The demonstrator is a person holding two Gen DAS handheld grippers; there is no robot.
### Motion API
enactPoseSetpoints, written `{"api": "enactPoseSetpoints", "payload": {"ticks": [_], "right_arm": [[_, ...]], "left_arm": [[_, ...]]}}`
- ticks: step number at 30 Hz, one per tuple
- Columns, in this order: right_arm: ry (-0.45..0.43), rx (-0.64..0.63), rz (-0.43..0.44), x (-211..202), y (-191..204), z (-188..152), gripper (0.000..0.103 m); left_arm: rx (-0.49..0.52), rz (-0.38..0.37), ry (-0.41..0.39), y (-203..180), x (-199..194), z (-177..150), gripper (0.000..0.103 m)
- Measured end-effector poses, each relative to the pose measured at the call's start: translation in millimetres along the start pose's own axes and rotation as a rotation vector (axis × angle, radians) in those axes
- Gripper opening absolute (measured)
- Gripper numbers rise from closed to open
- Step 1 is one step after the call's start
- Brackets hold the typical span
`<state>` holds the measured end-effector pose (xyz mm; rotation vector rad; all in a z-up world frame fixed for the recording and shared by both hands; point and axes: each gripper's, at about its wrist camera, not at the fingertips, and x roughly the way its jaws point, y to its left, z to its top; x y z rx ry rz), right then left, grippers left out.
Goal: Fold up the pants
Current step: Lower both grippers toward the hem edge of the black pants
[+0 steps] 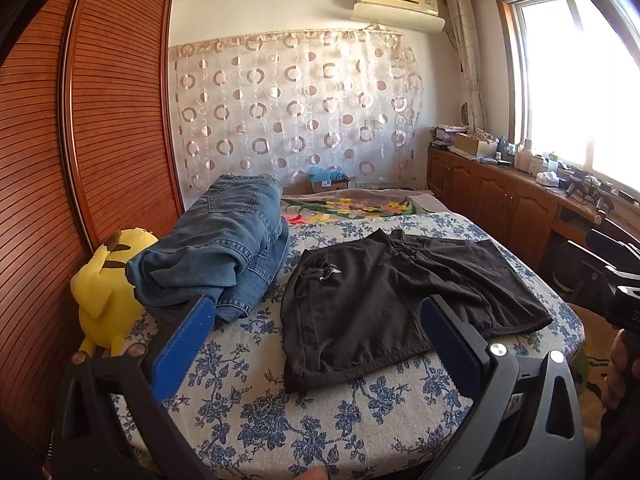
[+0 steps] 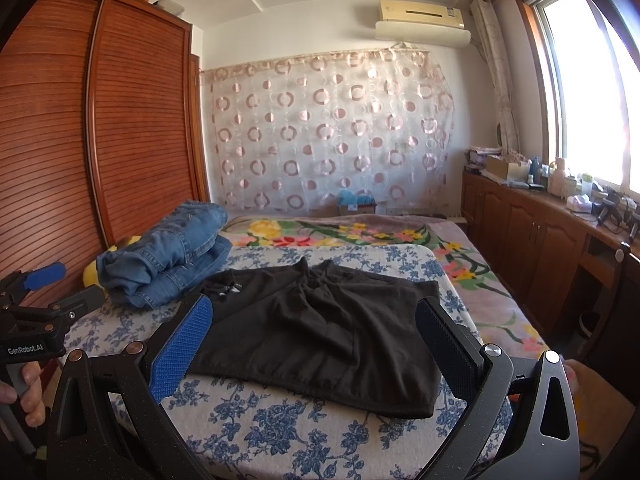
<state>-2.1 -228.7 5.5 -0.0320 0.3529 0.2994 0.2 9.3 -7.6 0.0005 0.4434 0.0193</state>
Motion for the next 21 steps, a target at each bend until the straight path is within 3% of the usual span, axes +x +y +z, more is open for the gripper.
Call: {"api": "enactPoseSetpoints", "payload": {"ticks": [12,21], "right_arm": [[0.052,-0.004,-0.014,10,-30,-17,0.103],[0.136,0.01,-0.048,22,-64,-38,0.095]], "left_arm": [[0.013,-0.044,0.134,12,39,-33,0.103],[0.035,-0.063,0.242,15,70,-61,0.103]]}}
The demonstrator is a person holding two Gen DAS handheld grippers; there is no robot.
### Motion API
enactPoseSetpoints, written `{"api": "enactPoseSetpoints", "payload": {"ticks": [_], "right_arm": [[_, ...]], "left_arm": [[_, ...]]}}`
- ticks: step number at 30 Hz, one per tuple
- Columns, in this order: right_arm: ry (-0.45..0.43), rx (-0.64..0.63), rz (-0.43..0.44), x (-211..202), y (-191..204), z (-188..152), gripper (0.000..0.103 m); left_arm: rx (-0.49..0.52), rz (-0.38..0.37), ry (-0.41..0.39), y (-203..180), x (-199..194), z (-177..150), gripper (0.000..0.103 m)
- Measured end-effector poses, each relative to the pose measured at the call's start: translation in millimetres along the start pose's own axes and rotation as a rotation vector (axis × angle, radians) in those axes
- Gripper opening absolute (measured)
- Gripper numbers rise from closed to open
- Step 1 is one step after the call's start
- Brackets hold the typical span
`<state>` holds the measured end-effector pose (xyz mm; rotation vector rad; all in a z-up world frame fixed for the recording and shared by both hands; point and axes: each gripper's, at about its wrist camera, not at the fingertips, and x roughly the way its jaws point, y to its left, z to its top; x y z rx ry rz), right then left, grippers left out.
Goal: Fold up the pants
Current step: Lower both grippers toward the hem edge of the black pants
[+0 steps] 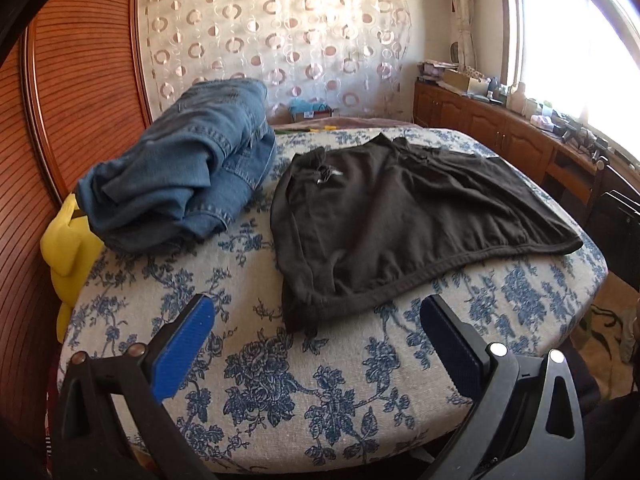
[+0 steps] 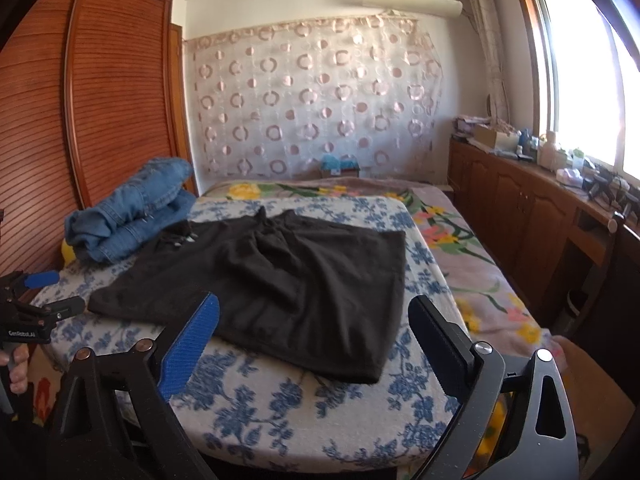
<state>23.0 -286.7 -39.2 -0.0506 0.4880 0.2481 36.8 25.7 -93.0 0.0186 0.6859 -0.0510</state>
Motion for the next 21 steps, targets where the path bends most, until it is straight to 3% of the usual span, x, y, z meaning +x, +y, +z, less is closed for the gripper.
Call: {"api": "enactPoseSetpoints", "payload": {"ticks": [7,19,21], "right_arm": [[0.037,-0.005,-0.043,7,-19,-8,0.091],[0.105,-0.014,-0.052,21,-29,-27,0.091],[0.115,-0.016,-0.052,23,-30,-30,0.09]], "left_arm": [[0.011,0.051,0.026,11,18,-8,0.103],[0.027,0.016,0.122,28,37,-18,0.103],[0.022,0.008,0.119,31,37,-19,0.097]]}}
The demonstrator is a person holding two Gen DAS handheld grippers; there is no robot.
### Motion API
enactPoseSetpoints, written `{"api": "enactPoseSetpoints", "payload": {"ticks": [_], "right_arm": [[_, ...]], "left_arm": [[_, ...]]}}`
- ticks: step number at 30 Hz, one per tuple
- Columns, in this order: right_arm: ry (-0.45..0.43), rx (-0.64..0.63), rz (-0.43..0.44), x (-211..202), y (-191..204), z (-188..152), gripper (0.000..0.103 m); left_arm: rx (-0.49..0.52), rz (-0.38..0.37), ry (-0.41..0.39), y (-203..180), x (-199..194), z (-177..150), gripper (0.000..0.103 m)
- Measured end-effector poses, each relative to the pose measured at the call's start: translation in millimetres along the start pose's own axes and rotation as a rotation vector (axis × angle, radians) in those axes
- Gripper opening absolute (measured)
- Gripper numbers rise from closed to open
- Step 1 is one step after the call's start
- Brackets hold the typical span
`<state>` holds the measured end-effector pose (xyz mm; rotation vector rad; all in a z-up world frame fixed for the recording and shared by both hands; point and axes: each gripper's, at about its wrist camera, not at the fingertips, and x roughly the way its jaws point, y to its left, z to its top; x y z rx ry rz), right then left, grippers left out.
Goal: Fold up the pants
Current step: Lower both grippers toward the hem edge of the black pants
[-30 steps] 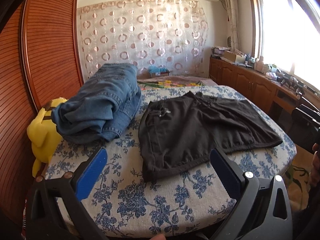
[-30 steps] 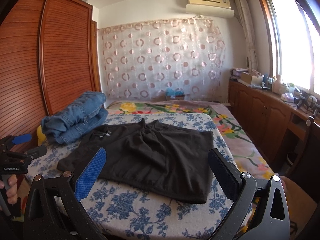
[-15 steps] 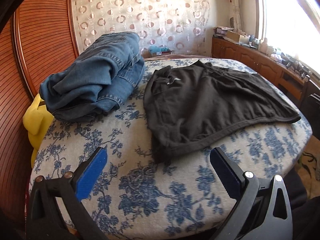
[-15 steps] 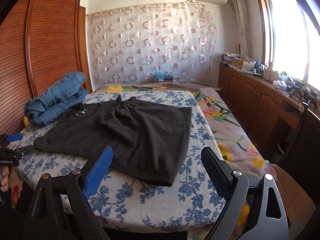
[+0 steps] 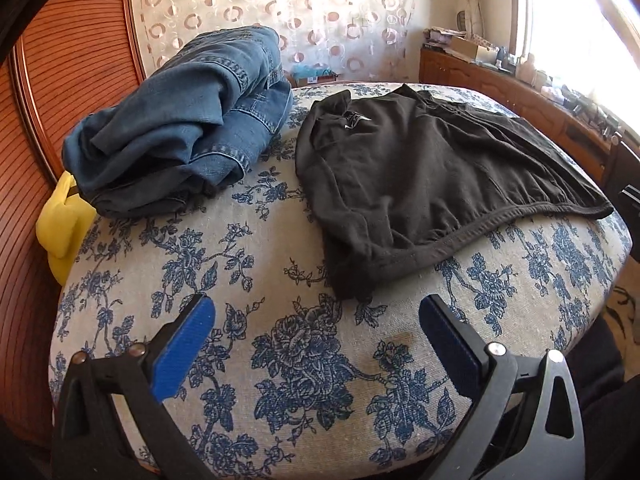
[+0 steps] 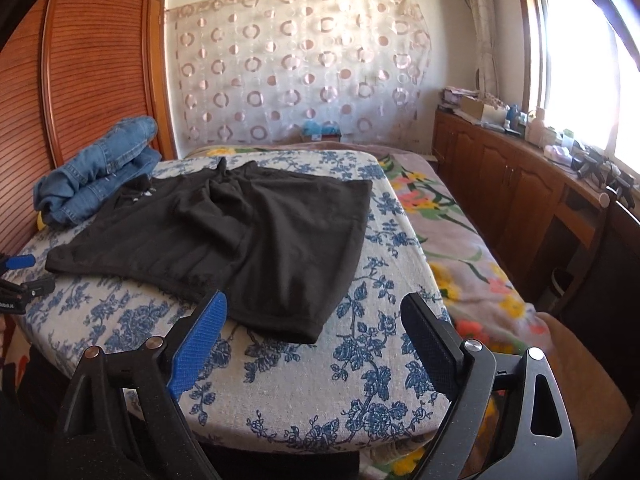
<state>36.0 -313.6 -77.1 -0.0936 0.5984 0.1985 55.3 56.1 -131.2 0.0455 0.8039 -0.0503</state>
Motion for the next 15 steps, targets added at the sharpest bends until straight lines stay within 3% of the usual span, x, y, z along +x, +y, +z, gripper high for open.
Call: {"api": "enactPoseSetpoints", "payload": {"ticks": [8,15], "right_arm": [[0.029,-0.009,-0.008,7,-3,-9,0.087],[0.071,-0.024,-0.041,17,-8,-11,0.077]], "left_arm": [[-0.02,-0.026,-0.015,9,1,4,0.066],[-0.022,-0.067,-0.021,4,2,12,0.053]]}}
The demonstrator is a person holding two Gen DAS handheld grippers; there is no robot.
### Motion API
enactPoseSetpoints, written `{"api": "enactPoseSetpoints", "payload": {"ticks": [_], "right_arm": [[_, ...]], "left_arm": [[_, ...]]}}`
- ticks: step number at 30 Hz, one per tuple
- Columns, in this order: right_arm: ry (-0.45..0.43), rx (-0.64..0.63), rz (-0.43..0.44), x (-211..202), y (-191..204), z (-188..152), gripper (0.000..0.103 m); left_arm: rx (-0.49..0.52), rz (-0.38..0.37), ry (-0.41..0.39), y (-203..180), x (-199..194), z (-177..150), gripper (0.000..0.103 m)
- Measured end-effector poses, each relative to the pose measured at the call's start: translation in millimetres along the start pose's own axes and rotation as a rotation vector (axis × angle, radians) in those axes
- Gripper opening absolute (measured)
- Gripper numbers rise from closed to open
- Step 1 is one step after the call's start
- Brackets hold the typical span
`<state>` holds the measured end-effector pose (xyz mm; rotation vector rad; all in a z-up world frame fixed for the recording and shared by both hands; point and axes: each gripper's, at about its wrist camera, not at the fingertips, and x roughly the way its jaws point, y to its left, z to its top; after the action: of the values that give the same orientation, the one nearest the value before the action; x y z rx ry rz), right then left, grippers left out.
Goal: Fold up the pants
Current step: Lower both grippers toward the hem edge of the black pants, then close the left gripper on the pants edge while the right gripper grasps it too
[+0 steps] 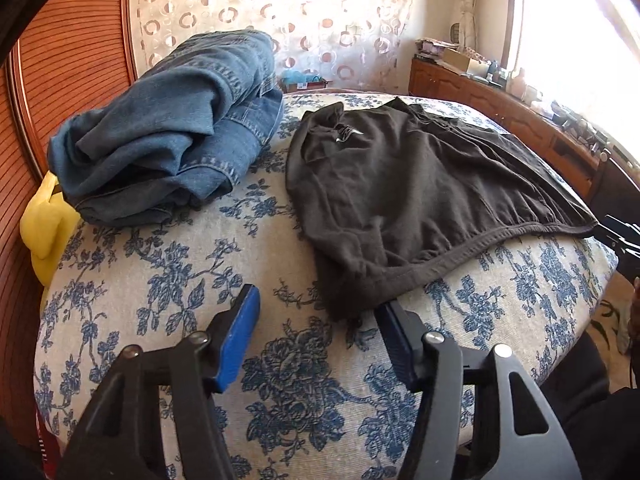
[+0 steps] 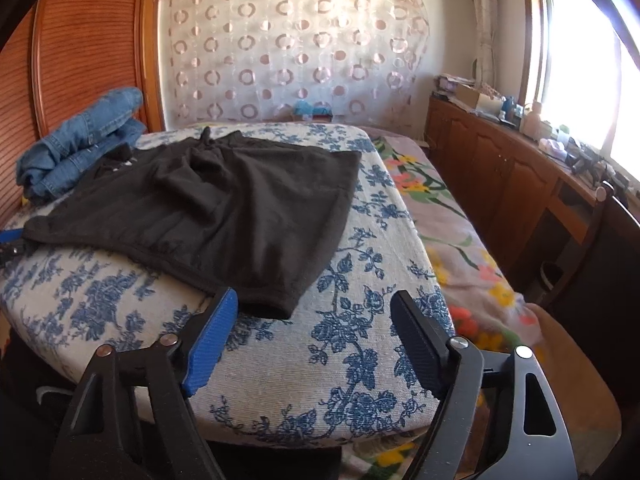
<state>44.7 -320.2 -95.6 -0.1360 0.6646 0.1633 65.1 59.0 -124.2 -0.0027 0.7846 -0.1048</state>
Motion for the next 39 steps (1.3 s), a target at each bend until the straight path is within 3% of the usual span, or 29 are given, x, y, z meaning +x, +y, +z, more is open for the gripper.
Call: {"api": "enactPoseSetpoints", "payload": {"ticks": [8,21,24,28,30,33,39], "right_arm": [[0.036,-0.013,0.004,9,0,-3,0.061],[0.061,-0.011,-0.009,10,-5,-4,0.06],[0.055,-0.01,-0.006,12,-2,-2,0.051],[0.051,-0.012,0.027,13,4,1,0.029],[0.049,-0.016,0.046,14,5,3,0.01],[0.041,-0.015,0.065,11,3,5,0.005],[0.027,-0.005,0.095,1,-2,11,0.002]], "left_arm": [[-0.003,0.001,-0.007,0,6,6,0.048],[0.0,0.013,-0.008,-2,12,11,0.048],[0.0,0.007,-0.002,-3,14,10,0.047],[0.007,-0.007,-0.005,-5,13,9,0.038],[0.011,-0.013,-0.006,-6,11,8,0.025],[0.014,-0.025,-0.016,-7,6,8,0.009],[0.031,-0.054,-0.043,-16,-13,6,0.002]]}}
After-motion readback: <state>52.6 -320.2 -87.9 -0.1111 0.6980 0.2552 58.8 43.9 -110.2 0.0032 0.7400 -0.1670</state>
